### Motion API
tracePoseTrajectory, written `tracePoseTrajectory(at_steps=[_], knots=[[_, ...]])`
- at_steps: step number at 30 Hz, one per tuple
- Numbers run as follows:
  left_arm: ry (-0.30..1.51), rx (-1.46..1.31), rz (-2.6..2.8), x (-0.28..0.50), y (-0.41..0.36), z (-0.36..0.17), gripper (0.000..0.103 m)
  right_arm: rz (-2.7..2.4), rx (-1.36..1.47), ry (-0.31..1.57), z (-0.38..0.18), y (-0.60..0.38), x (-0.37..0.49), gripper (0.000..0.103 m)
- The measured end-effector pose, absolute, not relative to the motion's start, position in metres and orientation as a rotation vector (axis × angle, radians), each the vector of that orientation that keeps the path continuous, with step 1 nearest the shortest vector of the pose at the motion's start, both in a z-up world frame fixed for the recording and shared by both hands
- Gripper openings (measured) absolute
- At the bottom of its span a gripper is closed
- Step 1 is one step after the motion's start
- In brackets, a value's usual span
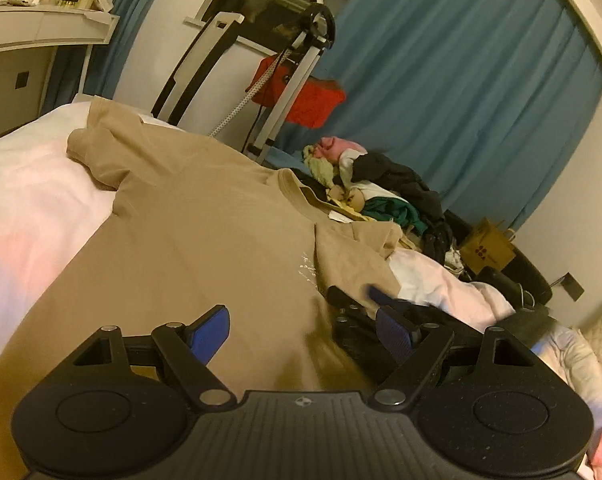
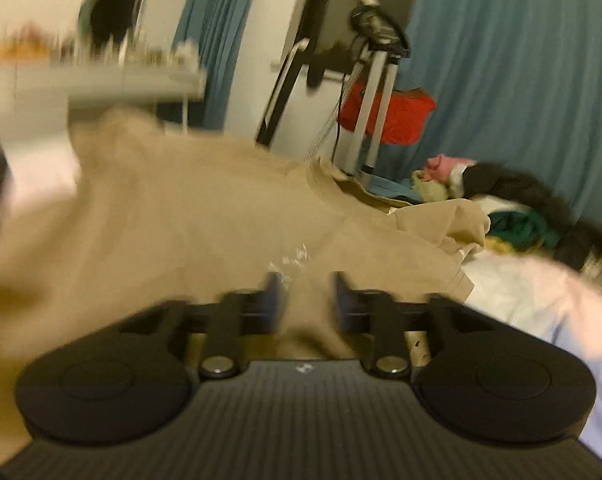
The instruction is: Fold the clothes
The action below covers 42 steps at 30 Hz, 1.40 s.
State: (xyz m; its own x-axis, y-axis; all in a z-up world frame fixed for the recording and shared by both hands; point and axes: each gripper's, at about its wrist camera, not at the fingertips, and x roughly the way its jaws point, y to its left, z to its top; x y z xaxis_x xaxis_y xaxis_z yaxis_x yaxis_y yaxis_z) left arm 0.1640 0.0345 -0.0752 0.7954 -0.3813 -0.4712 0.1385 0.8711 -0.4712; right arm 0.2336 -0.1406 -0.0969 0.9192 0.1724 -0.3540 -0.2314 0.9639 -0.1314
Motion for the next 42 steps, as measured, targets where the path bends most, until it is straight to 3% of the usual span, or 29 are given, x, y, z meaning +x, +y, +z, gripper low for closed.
tracePoseTrajectory(at_steps=[2, 7, 8, 13, 15, 16, 17, 24, 31, 34, 35, 36, 37, 38, 39, 42], knots=[[0.593, -0.441, -0.293, 0.164, 0.034, -0.076, 0.082, 0.198, -0.022, 0.297, -0.083, -0.162, 0.224, 0.075], [0.598, -0.426, -0.297, 0.164, 0.029, -0.079, 0.082, 0.011, 0.417, 0.345, -0.075, -0.236, 0.25, 0.077], [0.599, -0.419, -0.294, 0.165, 0.029, -0.08, 0.082, -0.03, 0.485, 0.396, -0.08, -0.249, 0.264, 0.069], [0.608, -0.373, -0.273, 0.17, 0.024, -0.089, 0.082, 0.003, 0.51, 0.496, -0.099, -0.252, 0.316, 0.058], [0.62, -0.352, -0.261, 0.173, 0.021, -0.093, 0.082, 0.028, 0.464, 0.507, -0.098, -0.237, 0.325, 0.025], [0.626, -0.343, -0.257, 0.174, 0.02, -0.095, 0.082, 0.003, 0.41, 0.513, -0.094, -0.231, 0.326, 0.014], [0.631, -0.338, -0.254, 0.175, 0.019, -0.096, 0.082, -0.032, 0.348, 0.507, -0.089, -0.225, 0.326, 0.01], [0.619, -0.301, -0.27, 0.17, 0.013, -0.096, 0.082, -0.206, 0.228, 0.347, -0.049, -0.278, 0.299, 0.006], [0.587, -0.222, -0.297, 0.167, -0.006, -0.096, 0.082, -0.505, 0.073, 0.353, -0.013, -0.393, 0.327, 0.007], [0.586, -0.181, -0.307, 0.17, -0.016, -0.099, 0.082, -0.485, 0.227, 0.442, -0.026, -0.452, 0.346, 0.011], [0.59, -0.172, -0.312, 0.171, -0.02, -0.1, 0.082, -0.507, 0.246, 0.445, -0.032, -0.461, 0.341, 0.019], [0.592, -0.167, -0.315, 0.172, -0.022, -0.102, 0.082, -0.527, 0.265, 0.446, -0.038, -0.469, 0.336, 0.042], [0.594, -0.159, -0.317, 0.174, -0.025, -0.103, 0.082, -0.522, 0.296, 0.428, -0.045, -0.475, 0.326, 0.057], [0.596, -0.151, -0.318, 0.174, -0.026, -0.104, 0.082, -0.5, 0.334, 0.406, -0.05, -0.476, 0.315, 0.085], [0.596, -0.144, -0.319, 0.174, -0.028, -0.104, 0.082, -0.478, 0.372, 0.386, -0.056, -0.477, 0.303, 0.089], [0.591, -0.135, -0.32, 0.171, -0.027, -0.104, 0.082, -0.398, 0.51, 0.348, -0.071, -0.473, 0.259, 0.088]])
